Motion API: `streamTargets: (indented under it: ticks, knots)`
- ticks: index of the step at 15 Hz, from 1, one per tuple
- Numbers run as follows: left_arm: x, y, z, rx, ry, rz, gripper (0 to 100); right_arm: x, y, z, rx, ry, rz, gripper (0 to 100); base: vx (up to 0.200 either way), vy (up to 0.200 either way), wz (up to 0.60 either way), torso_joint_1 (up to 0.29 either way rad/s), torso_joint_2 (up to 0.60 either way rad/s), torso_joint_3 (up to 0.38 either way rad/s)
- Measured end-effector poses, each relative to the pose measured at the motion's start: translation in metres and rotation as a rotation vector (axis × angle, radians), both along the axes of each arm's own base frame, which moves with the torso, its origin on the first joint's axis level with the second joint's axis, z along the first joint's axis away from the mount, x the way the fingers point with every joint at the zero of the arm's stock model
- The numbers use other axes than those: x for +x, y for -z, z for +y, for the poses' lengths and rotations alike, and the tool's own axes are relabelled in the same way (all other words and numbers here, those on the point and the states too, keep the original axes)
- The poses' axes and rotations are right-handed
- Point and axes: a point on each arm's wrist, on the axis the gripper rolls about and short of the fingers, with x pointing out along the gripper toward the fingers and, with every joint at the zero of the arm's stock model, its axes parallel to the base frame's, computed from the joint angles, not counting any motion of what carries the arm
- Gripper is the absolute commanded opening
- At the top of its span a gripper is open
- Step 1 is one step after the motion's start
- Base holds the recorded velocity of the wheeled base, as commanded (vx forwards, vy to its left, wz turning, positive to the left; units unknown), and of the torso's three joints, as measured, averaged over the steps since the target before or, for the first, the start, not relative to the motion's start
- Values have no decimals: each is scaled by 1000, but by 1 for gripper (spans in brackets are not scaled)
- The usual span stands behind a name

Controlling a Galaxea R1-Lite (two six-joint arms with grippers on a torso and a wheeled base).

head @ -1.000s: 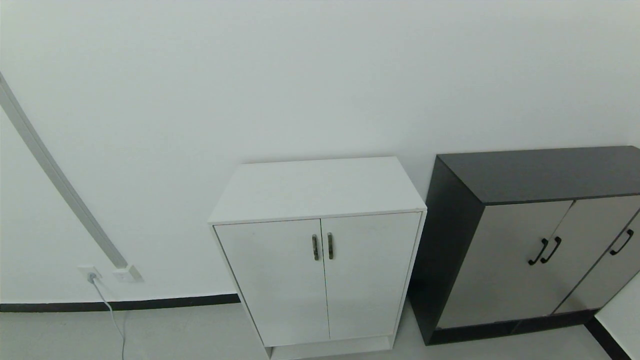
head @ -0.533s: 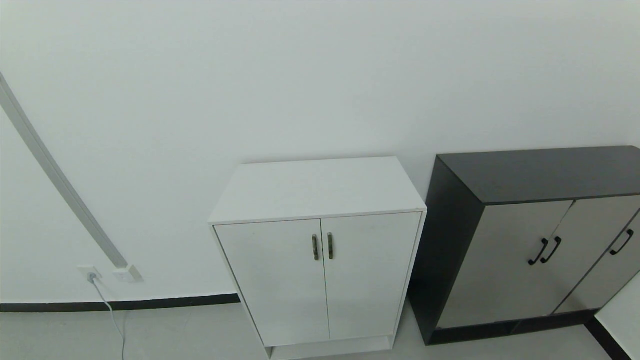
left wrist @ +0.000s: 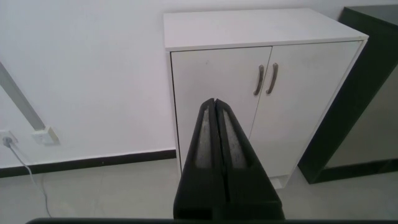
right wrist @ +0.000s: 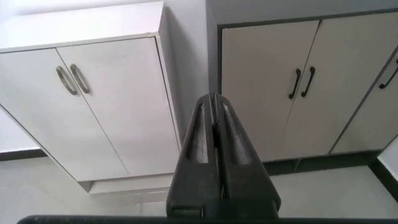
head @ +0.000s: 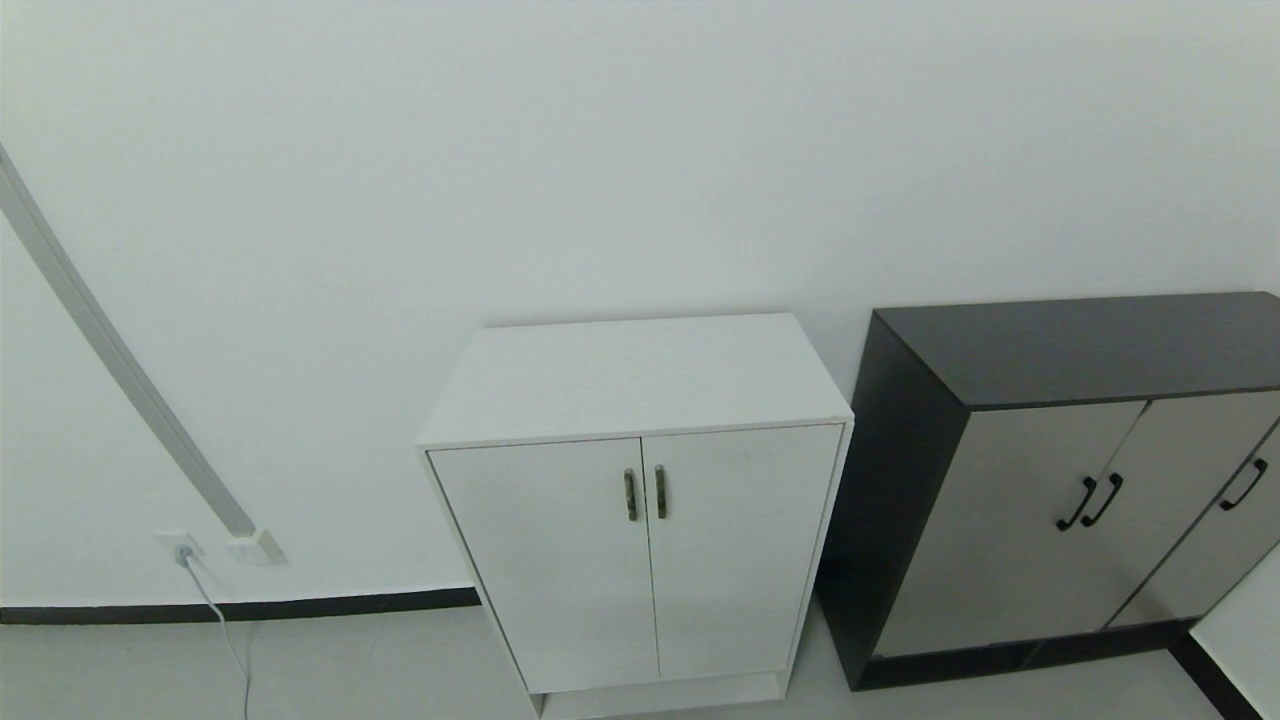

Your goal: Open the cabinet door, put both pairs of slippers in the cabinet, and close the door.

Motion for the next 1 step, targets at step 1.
streamTargets:
  ticks: [1]
  knots:
    - [0,0,0,0,0,0,0,0,0,0,-1,-3,0,0,0,0,0,0,0,0]
